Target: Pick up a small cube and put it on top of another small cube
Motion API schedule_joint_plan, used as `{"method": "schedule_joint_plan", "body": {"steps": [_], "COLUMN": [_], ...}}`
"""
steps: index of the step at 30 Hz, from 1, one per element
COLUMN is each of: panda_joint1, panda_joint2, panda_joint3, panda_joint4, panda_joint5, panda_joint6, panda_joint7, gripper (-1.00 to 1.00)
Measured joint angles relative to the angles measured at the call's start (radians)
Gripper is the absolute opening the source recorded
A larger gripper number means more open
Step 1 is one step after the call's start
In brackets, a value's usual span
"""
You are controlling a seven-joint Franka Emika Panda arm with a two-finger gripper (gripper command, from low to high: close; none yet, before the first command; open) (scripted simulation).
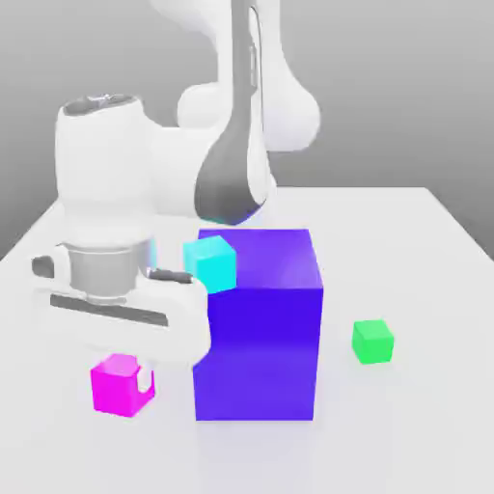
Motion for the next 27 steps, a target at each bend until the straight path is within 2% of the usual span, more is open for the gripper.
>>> {"method": "schedule_joint_plan", "body": {"steps": [8, 17, 27], "panda_joint1": [0.285, 0.425, 0.216], "panda_joint2": [-0.186, -0.342, -0.169], "panda_joint3": [0.211, 0.465, 0.614], "panda_joint4": [-0.118, -0.372, -0.403], "panda_joint5": [0.149, 0.217, -0.033], "panda_joint6": [-0.064, -0.119, 0.041], "panda_joint7": [0.273, 0.68, 0.898], "gripper": [-1.0, -1.0, -1.0]}}
